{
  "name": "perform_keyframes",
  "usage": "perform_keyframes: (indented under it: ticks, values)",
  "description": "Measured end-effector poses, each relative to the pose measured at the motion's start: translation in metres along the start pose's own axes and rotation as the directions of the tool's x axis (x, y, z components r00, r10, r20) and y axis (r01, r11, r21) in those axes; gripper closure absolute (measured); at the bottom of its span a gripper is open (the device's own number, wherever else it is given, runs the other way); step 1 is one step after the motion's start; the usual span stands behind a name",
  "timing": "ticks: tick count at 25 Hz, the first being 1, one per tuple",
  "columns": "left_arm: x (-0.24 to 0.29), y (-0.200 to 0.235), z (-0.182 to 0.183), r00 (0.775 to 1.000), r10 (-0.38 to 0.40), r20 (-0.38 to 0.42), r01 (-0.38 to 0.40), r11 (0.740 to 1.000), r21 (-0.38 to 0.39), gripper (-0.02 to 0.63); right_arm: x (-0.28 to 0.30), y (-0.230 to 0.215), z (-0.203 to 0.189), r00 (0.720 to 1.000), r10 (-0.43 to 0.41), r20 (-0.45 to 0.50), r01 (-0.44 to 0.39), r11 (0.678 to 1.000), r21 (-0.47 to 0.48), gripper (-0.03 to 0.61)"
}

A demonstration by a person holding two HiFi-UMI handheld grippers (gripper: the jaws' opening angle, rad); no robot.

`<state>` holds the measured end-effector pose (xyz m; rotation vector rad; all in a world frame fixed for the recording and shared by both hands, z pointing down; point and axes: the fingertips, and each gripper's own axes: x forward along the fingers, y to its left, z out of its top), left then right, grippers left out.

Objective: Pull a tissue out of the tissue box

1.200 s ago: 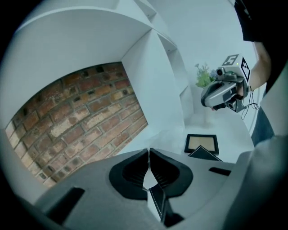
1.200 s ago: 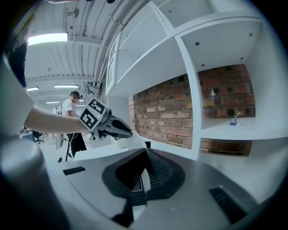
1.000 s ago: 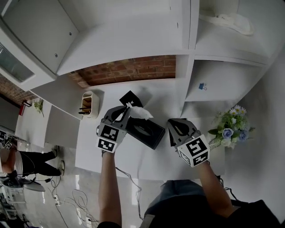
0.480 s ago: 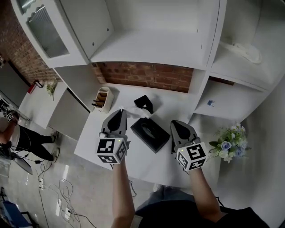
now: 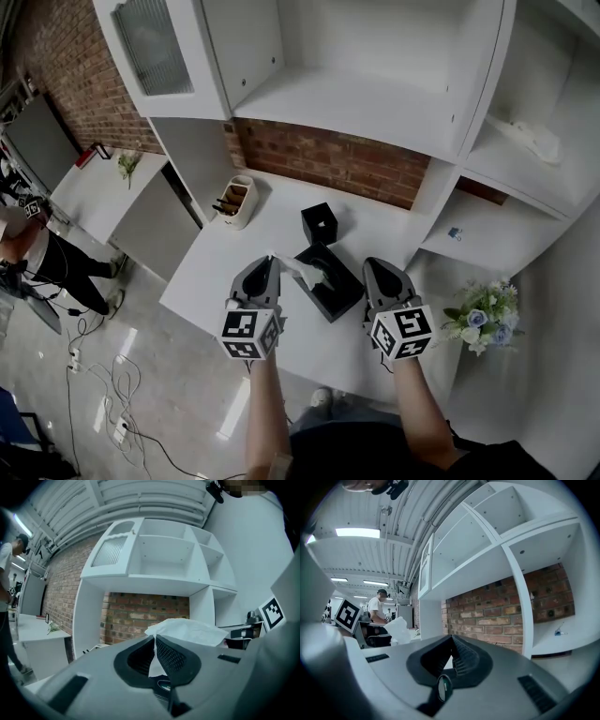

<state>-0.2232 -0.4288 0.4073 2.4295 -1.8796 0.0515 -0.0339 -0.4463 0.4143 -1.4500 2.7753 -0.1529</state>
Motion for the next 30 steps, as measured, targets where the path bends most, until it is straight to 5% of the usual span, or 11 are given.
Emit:
perform_keyframes:
  ticks: [8, 30]
  values:
    - [-0.006, 0.001, 0.001, 1.000, 0.001, -0.002, -0.001, 1.000, -0.001, 0.598, 0.001, 0.010, -0.005, 1.000, 0.010, -0.023, -0.011, 0.998, -0.061, 0.581]
    - [-0.005, -0.008, -0.006, 0.999, -0.022, -0.026, 0.022, 1.000, -0.007, 0.598, -0.003, 0.009, -0.013, 0.998, 0.020, -0.060, -0.023, 0.999, -0.041, 0.581]
